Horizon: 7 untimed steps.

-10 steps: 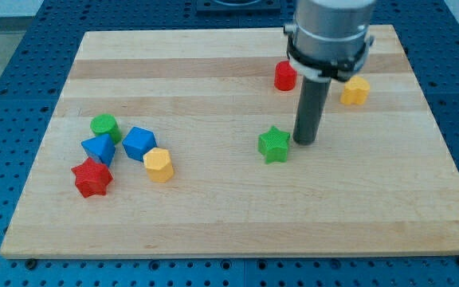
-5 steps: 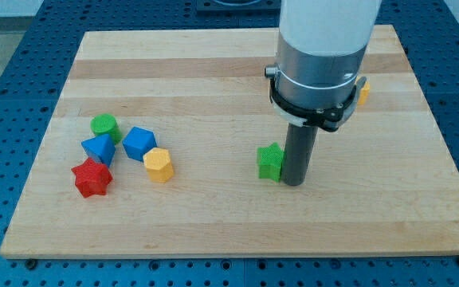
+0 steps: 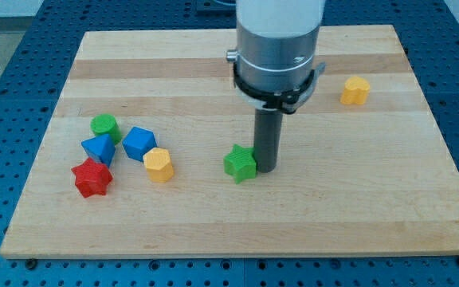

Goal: Move the green star towards the yellow hexagon

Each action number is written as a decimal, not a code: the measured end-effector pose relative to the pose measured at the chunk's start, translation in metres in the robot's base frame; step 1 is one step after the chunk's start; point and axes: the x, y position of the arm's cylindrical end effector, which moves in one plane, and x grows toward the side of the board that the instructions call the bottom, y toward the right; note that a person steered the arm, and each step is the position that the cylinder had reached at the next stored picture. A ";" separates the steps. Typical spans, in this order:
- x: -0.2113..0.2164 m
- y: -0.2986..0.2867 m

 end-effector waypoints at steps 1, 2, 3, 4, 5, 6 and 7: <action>0.008 -0.018; 0.010 -0.029; 0.010 -0.045; 0.010 -0.045; 0.010 -0.045; 0.013 -0.037; 0.032 -0.029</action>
